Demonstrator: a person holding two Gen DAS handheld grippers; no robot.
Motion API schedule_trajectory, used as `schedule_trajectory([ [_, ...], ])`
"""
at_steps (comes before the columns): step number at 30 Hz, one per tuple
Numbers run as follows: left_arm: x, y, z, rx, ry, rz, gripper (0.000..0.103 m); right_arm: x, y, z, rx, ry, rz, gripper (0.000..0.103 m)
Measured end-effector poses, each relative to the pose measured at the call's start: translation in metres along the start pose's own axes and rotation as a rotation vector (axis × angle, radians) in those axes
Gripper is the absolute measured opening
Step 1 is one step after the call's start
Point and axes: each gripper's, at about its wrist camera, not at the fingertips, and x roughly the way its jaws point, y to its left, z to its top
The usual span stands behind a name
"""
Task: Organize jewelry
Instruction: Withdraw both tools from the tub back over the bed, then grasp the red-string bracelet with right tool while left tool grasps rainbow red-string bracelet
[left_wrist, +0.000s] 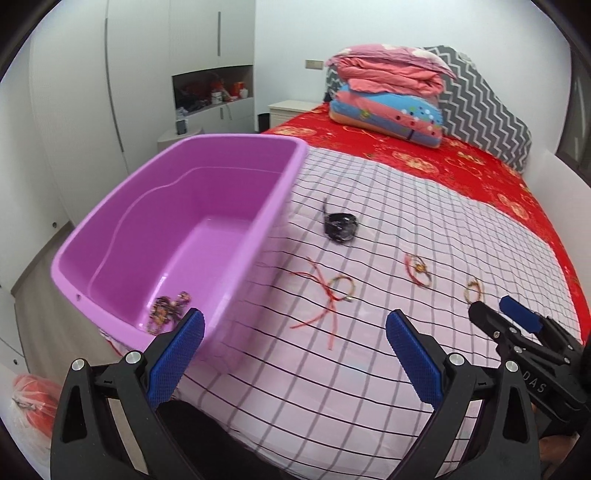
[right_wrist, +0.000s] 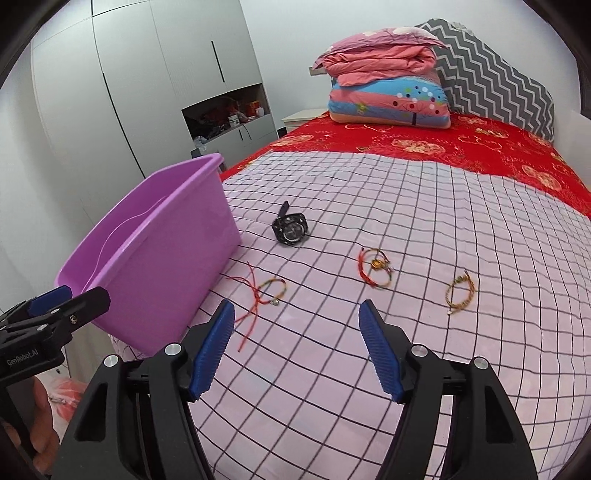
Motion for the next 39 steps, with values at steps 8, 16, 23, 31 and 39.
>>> schedule_trajectory([
  [8,0.017,-0.032,-0.011,0.04,0.038,-0.025,0.097,-0.001,-0.033,-0.018,0.04,0.005,-0.041,0.067],
  [16,0.061,-0.051,-0.02,0.077,0.126,-0.033,0.097,0.018,-0.063,-0.027,0.087,0.033,-0.074,0.067],
  [23,0.111,-0.057,-0.018,0.044,0.16,-0.008,0.097,0.058,-0.082,-0.03,0.074,0.08,-0.091,0.067],
  [31,0.164,-0.065,-0.008,0.035,0.158,0.036,0.097,0.111,-0.097,-0.014,0.061,0.097,-0.086,0.067],
  [39,0.211,-0.062,-0.002,0.008,0.187,0.069,0.097,0.169,-0.098,0.002,0.011,0.13,-0.105,0.067],
])
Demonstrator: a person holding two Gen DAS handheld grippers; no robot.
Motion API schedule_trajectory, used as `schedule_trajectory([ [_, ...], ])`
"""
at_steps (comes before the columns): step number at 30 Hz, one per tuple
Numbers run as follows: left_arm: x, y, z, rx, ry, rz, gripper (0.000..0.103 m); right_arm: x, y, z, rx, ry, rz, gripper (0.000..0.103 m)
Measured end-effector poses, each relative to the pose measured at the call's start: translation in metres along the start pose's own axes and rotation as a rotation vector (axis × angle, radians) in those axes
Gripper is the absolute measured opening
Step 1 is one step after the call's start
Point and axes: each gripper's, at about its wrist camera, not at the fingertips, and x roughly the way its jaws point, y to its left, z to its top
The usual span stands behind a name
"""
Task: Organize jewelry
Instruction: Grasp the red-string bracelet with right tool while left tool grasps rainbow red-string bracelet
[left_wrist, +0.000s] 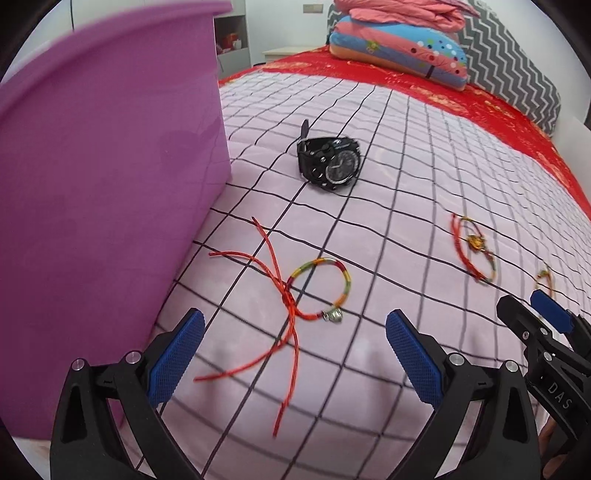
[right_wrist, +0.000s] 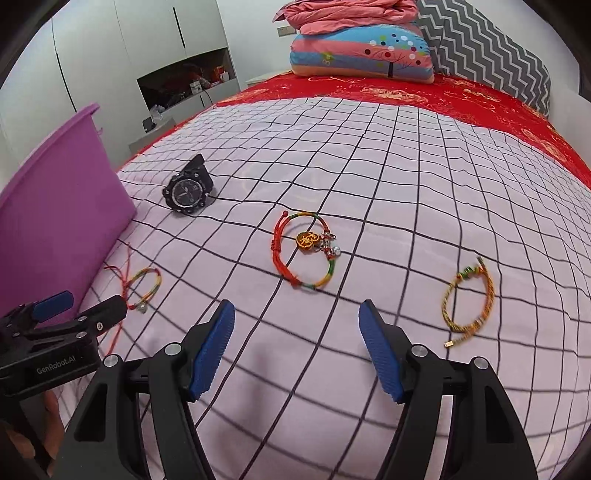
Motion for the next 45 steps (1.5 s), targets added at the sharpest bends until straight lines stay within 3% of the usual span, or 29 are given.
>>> schedule_trajectory([
  [11,0.036,-0.003,0.011,-0.01,0.021,0.012,0.097,0.052,0.0,0.023,-0.039,0.044,-0.032,0.067],
  [21,0.051,-0.005,0.013,-0.01,0.03,0.013,0.096,0.07,0.003,0.029,-0.086,0.044,-0.071,0.067],
  [26,0.053,-0.01,0.009,0.004,0.011,0.021,0.093,0.075,0.007,0.03,-0.1,0.045,-0.093,0.06],
  [29,0.052,-0.014,0.009,0.013,0.007,0.01,0.084,0.076,0.009,0.031,-0.115,0.045,-0.089,0.049],
  [32,0.049,-0.022,0.007,0.047,-0.001,0.001,0.067,0.077,0.015,0.032,-0.142,0.048,-0.086,0.035],
  [37,0.045,-0.03,0.007,0.069,0.001,-0.043,0.027,0.076,0.022,0.031,-0.168,0.053,-0.085,0.02],
  [40,0.044,-0.026,0.008,0.057,0.013,-0.077,0.007,0.074,0.022,0.031,-0.157,0.056,-0.078,0.019],
  [45,0.038,-0.022,0.006,0.055,0.025,-0.098,0.007,0.064,0.018,0.024,-0.107,0.056,-0.04,0.014],
])
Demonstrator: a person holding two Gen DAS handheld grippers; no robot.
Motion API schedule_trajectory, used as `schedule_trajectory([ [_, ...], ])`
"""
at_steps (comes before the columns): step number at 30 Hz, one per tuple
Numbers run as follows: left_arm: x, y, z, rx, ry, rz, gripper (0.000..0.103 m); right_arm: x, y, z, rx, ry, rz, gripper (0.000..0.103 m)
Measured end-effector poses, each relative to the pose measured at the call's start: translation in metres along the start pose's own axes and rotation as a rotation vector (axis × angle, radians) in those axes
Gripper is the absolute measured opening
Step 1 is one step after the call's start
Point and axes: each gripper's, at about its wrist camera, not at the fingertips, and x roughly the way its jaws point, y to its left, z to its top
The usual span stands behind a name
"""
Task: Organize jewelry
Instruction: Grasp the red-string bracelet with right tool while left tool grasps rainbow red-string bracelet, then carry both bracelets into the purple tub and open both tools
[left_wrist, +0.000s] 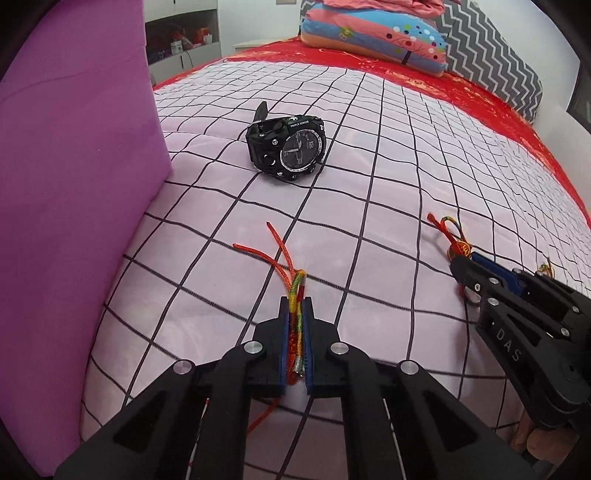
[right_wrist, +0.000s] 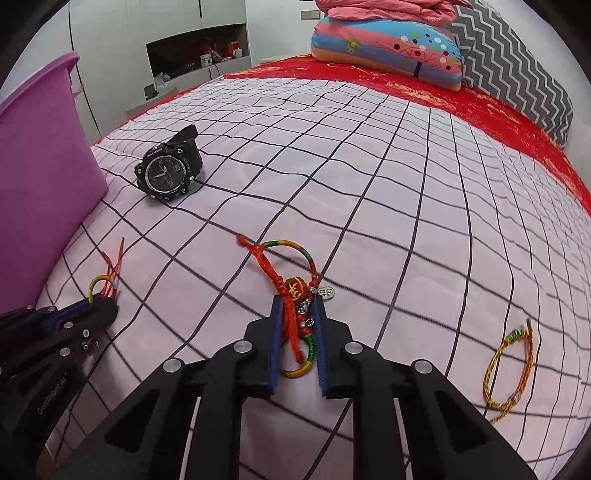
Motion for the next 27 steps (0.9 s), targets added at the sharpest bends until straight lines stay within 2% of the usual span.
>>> schedule_trajectory([
  [15,-0.05,-0.008,-0.023,0.053,-0.021,-0.066,0.007,-0.051,0.001,-0.047,0.113,0.007,0.055,0.012],
  [27,-0.096,-0.018,-0.059,0.112,-0.027,-0.117,0.007,-0.11,0.005,-0.082,0.154,-0.019,0.069,0.012],
])
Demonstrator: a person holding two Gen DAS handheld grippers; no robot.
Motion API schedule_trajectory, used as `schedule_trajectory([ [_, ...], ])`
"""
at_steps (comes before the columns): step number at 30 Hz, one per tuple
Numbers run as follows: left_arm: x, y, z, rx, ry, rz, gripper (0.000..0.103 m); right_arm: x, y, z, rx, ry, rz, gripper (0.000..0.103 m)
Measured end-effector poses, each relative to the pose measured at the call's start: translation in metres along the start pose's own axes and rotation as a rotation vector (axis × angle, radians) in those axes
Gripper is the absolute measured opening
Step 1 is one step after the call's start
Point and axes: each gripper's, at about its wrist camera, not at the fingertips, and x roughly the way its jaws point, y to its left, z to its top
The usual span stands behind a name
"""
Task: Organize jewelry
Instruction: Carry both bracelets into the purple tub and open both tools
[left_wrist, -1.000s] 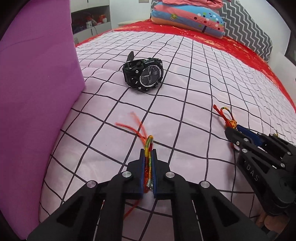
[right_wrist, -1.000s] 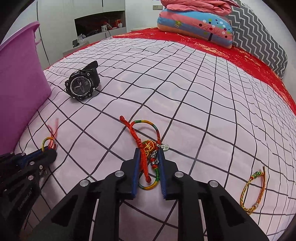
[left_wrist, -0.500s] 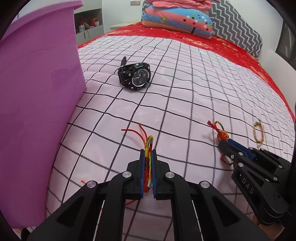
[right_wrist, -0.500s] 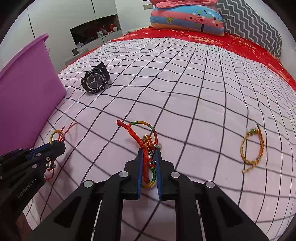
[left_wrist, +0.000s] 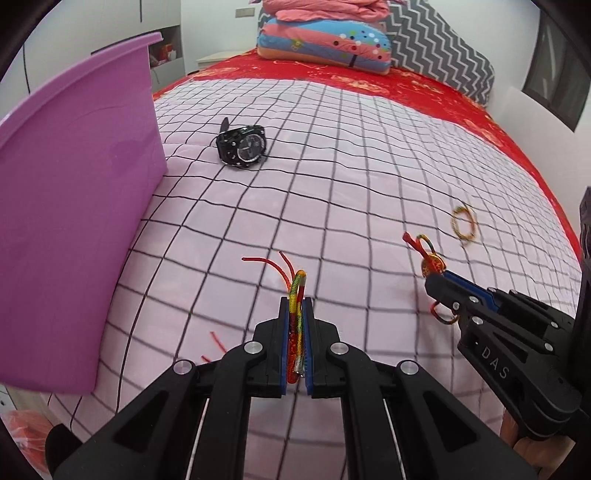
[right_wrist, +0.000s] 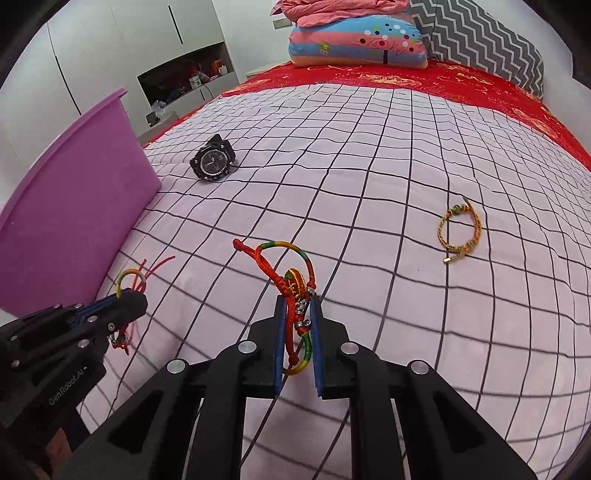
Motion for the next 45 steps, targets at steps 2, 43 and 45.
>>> schedule_trajectory([
  [2,-0.011,-0.002,-0.006,0.01,-0.004,-0.005,0.007,-0.01,0.002,-0.005,0.0,-0.006,0.005,0.012],
  [43,-0.169,0.215,0.049,-0.226,-0.311,0.226,0.007,-0.086,0.27,0.103,-0.336,-0.211,0.375,0.012],
  [45,-0.161,0.224,0.047,-0.24,-0.293,0.239,0.007,-0.073,0.283,0.105,-0.343,-0.179,0.395,0.012],
])
